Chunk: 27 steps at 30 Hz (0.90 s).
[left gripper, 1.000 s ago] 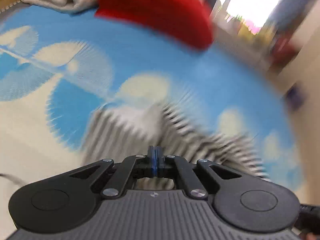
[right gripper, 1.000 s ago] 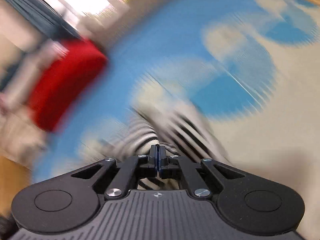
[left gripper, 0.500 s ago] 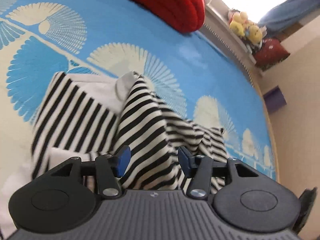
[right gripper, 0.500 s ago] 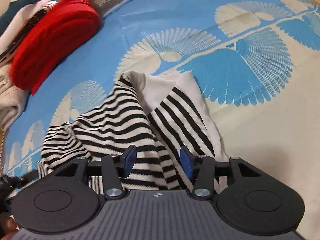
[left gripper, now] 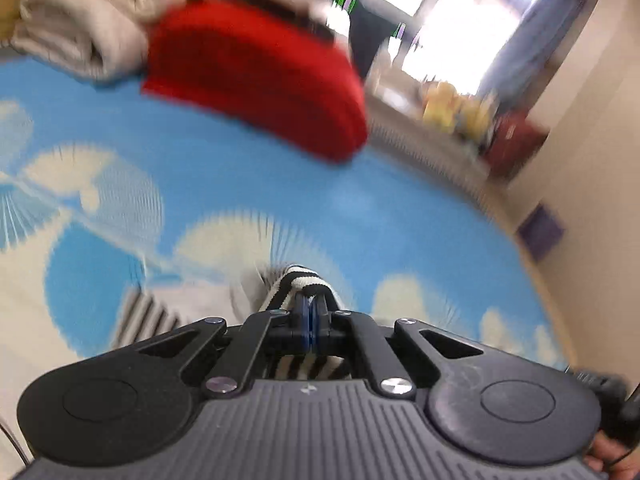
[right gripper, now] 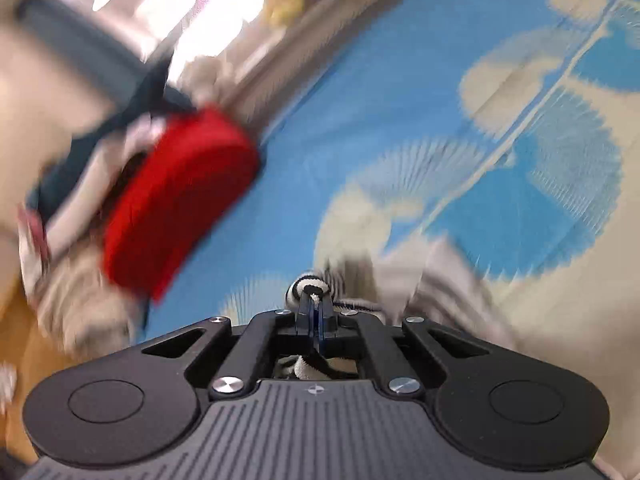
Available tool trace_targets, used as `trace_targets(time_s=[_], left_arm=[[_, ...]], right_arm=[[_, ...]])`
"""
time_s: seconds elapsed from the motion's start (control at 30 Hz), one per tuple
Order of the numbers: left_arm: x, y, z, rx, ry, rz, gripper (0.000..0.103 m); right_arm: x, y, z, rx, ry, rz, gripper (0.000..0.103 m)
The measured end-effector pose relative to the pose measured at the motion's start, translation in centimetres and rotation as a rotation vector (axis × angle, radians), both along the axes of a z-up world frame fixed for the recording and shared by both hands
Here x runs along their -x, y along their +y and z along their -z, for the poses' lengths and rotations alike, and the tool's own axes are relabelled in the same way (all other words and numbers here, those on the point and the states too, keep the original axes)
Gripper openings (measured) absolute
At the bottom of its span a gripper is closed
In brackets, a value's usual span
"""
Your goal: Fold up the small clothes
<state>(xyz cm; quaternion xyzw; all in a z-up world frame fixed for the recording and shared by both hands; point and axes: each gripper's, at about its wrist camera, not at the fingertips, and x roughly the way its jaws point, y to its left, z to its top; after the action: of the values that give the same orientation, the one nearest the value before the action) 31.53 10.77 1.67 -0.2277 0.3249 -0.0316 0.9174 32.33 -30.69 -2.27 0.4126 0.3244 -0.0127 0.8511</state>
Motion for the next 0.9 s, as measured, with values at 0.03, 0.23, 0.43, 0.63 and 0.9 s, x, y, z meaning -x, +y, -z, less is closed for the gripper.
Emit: trace_targets(time_s=[0.03, 0.23, 0.43, 0.63, 0.9], left_arm=[[0.1, 0.7, -0.1, 0.029, 0.013, 0.001, 0.001], [-1.0, 1.6, 8.3, -0.054, 0.569, 0.036, 0.001], [-1.5, 0.7, 7.3, -0.093, 0.498, 0.177, 0.045], [-2.2, 0.2, 8.0, -0.130, 0.468, 0.097, 0.020], [-1.9, 1.9, 7.1, -0.135, 0.433, 0.052, 0.001]], right_arm=[[-0.1, -0.2, 0.4, -0.003, 0.042, 0.000, 0.001], [-0.8, 2.0, 6.9, 0.030, 0.457, -0.124, 0.001], [-1.5, 2.8, 5.9, 0.081, 0.418, -0.145, 0.038], [-1.8, 3.9, 6.1, 0.132, 0.417, -0.181, 0.030], [-0.8, 4.1, 0.8, 0.301, 0.192, -0.117, 0.007]])
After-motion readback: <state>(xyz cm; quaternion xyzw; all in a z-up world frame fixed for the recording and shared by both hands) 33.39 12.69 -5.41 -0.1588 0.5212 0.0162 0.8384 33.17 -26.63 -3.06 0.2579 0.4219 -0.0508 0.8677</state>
